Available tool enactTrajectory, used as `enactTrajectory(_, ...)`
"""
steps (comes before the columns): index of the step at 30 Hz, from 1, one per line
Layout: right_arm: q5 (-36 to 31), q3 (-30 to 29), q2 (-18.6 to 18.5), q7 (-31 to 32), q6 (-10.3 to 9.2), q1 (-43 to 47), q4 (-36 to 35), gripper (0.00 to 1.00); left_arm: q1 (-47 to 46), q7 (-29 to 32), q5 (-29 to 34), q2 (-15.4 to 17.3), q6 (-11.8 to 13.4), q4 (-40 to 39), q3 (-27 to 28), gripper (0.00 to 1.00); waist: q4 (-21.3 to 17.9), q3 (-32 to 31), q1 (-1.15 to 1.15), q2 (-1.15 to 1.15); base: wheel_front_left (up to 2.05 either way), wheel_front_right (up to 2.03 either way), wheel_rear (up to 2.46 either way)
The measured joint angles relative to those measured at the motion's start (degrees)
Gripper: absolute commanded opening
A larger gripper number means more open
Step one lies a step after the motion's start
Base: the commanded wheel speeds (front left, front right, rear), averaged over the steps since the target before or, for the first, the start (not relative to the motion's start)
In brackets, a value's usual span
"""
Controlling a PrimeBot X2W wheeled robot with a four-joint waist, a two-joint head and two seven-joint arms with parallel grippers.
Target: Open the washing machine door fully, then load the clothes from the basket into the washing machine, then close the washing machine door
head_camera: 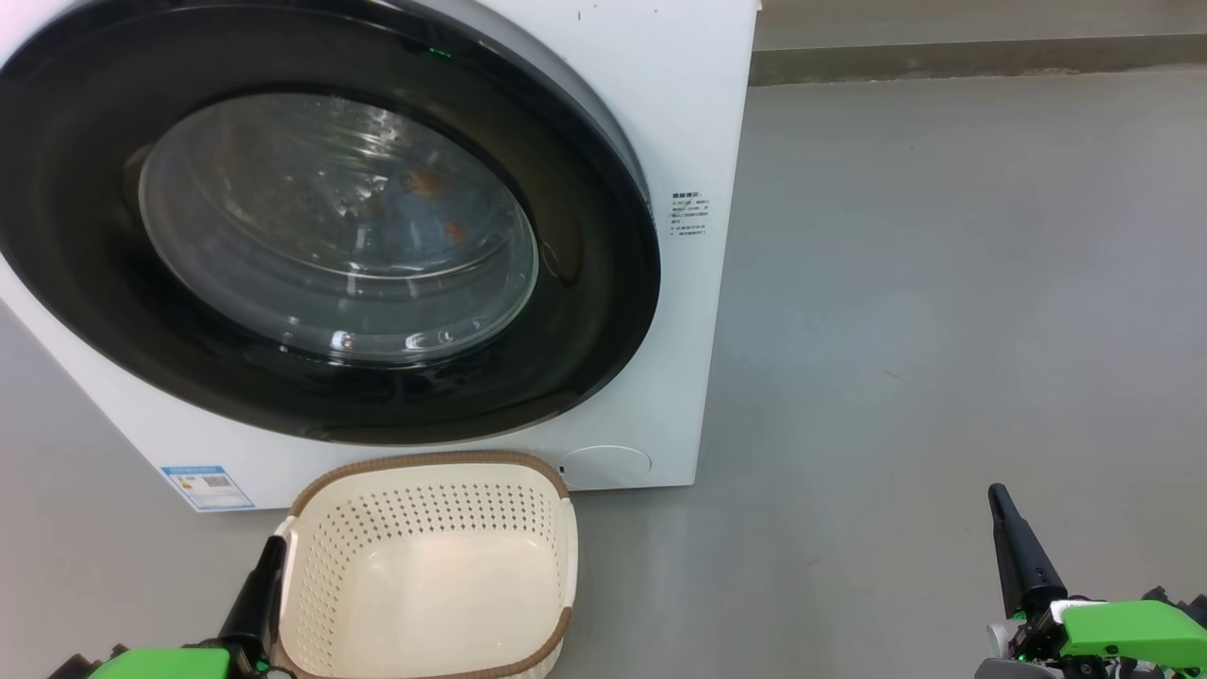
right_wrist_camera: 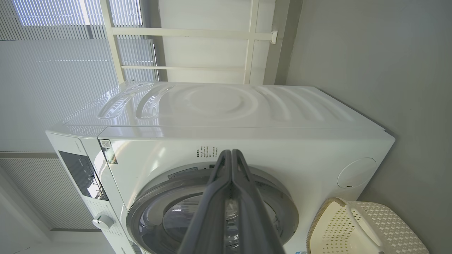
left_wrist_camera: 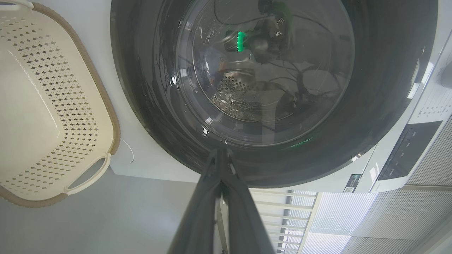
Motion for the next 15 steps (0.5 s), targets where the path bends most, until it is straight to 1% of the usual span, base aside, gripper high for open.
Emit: enactTrajectory(15, 0.00, -0.01, 0.00, 0.00, 0.00, 0.00, 0.00, 0.00, 0.00, 0.00, 0.00, 0.00, 0.00, -0.01, 0.00, 0.00, 0.00, 0.00, 0.00, 0.00, 0.00, 0.00, 0.00)
